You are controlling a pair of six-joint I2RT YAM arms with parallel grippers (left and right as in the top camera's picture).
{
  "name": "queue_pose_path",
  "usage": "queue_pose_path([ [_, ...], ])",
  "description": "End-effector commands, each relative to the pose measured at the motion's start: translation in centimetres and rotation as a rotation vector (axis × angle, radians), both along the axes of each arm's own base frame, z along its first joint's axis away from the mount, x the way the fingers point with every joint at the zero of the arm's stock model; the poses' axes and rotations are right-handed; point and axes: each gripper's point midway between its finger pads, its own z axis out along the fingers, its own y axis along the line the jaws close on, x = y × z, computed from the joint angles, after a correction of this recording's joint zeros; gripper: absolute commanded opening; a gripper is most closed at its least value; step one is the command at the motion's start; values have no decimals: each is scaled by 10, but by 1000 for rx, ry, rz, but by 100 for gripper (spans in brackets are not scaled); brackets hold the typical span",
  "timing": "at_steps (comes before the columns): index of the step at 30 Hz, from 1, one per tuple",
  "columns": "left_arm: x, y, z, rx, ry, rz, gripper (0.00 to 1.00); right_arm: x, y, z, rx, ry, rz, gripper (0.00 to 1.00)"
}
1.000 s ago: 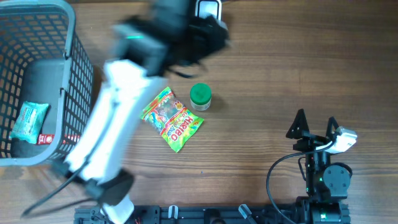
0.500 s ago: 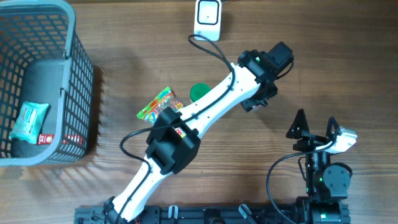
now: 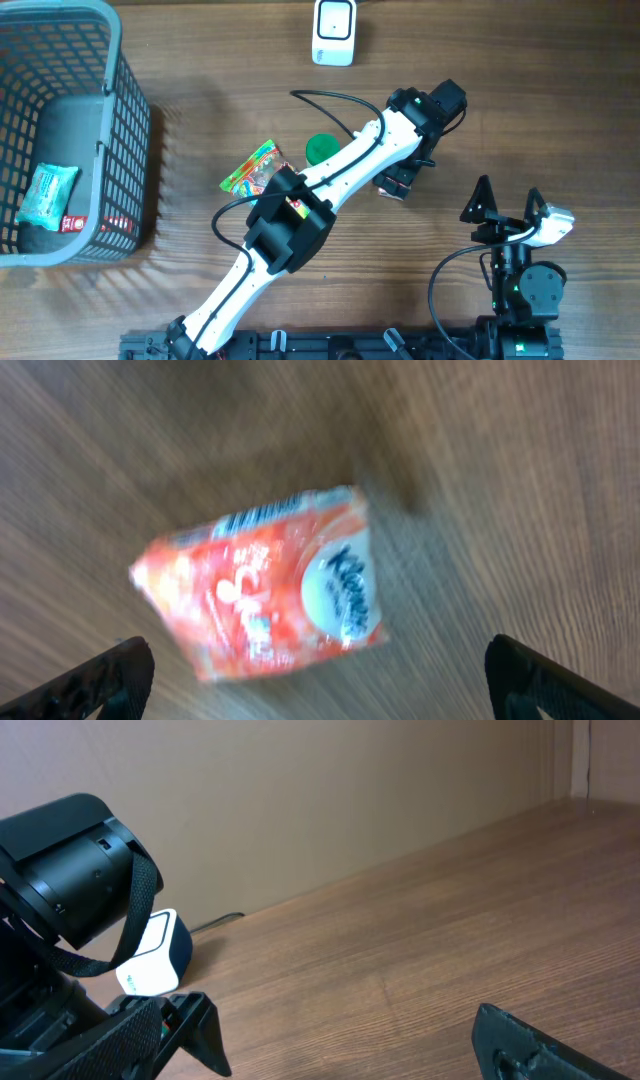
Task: Scan the item barcode
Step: 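Carry the snack pack right of the jar and release it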
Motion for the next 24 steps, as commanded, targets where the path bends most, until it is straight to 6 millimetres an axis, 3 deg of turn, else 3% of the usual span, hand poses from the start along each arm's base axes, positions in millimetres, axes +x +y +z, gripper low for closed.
queue_pose_path([
  [1,27,23,24,105,-166,-174,92,0,3,0,-17,1,18,100],
  [2,29,32,24,143,-168,-232,78,0,3,0,-17,2,18,100],
  [3,30,44,24,200,-166,-278,31,0,3,0,-17,1,18,100],
  [4,29,57,24,261,-162,-291,10,0,3,0,-17,2,18,100],
  [5,28,68,25,313,-159,-292,4,0,3,0,-17,2,18,100],
  [7,24,88,28,411,-143,-304,4,0,3,0,-17,2,18,100],
  [9,21,91,25,430,-123,-372,4,0,3,0,-16,1,18,100],
  [14,11,62,0,288,-83,-553,4,0,3,0,-17,1,18,100],
  [19,-16,58,-22,202,37,-586,4,0,3,0,-16,1,18,100],
  [24,-38,39,-24,50,119,-679,4,0,3,0,-17,2,18,100],
])
